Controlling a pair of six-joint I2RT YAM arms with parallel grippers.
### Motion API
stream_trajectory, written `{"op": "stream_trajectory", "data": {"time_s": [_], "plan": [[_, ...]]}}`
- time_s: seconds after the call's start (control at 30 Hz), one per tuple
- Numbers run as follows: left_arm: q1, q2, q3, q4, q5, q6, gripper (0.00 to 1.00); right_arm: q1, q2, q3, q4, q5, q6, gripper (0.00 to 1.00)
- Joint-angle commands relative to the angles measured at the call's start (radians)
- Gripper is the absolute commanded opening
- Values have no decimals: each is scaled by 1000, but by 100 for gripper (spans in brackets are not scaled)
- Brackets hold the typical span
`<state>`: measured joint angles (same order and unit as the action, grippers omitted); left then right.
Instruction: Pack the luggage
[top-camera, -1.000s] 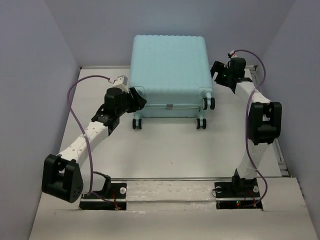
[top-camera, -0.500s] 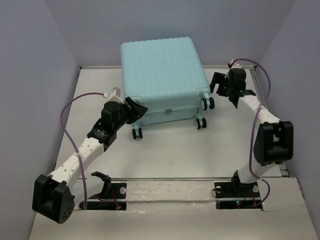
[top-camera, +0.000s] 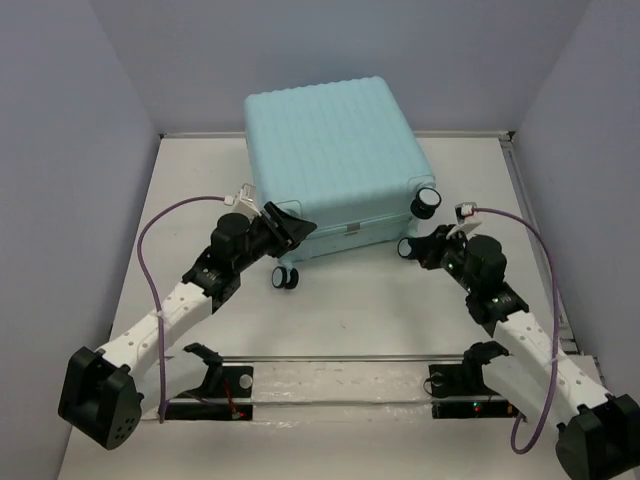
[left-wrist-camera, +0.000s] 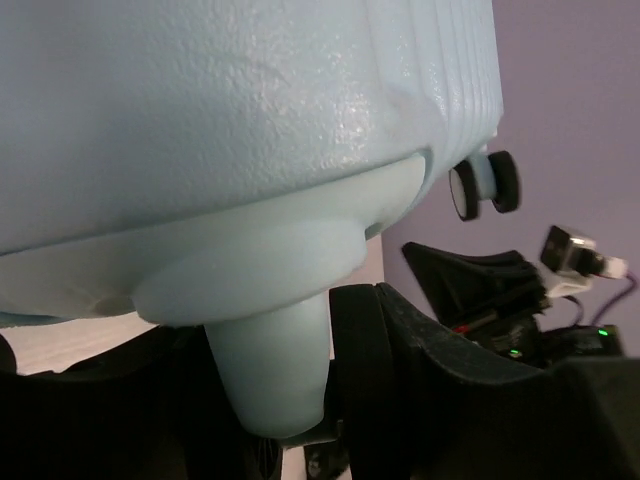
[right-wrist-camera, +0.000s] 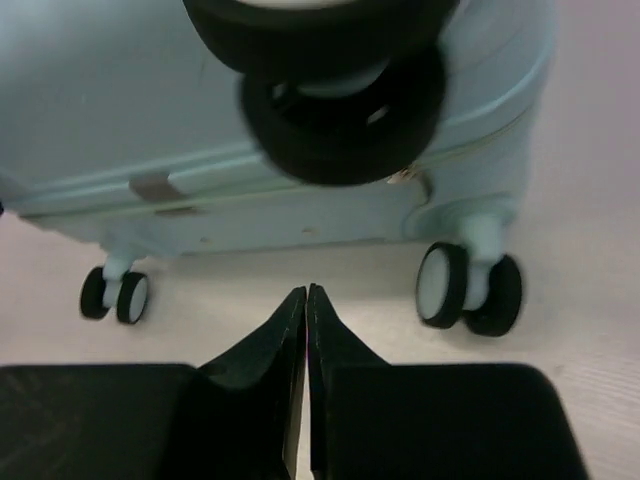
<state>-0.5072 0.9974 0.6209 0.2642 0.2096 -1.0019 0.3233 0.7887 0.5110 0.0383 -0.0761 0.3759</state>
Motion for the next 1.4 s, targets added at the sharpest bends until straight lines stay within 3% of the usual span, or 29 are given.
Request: {"op": "stream_trajectory", "data": {"time_s": [0.0, 0.07, 0.1, 0.17, 0.37, 0.63, 0.8, 0.93, 1.2, 1.37], "plan": [[-56, -88, 37, 375, 232, 62, 6, 10, 30, -215, 450, -267, 121, 17], [-56, -95, 36, 377, 232, 60, 6, 10, 76, -253, 538, -269, 130, 36], [-56, -106, 36, 376, 231, 60, 6, 10, 117, -258, 613, -254, 130, 52], [-56, -121, 34, 369, 225, 59, 6, 10, 145, -255, 644, -176, 115, 66], [-56, -157, 42, 325, 206, 82, 6, -81, 198, -305, 762, -146, 139, 66], [-51, -204, 20, 264, 152, 111, 6, -277, 409, -367, 1100, -371, 219, 65], [-51, -198, 4, 264, 163, 105, 6, -277, 546, -302, 1250, -588, 231, 64], [-50, -201, -3, 265, 163, 102, 6, -277, 575, -304, 1308, -634, 250, 61], [-51, -197, -29, 267, 157, 94, 6, -277, 603, -296, 1360, -600, 239, 56], [-51, -192, -38, 267, 152, 94, 6, -277, 578, -322, 1420, -581, 265, 45]]}}
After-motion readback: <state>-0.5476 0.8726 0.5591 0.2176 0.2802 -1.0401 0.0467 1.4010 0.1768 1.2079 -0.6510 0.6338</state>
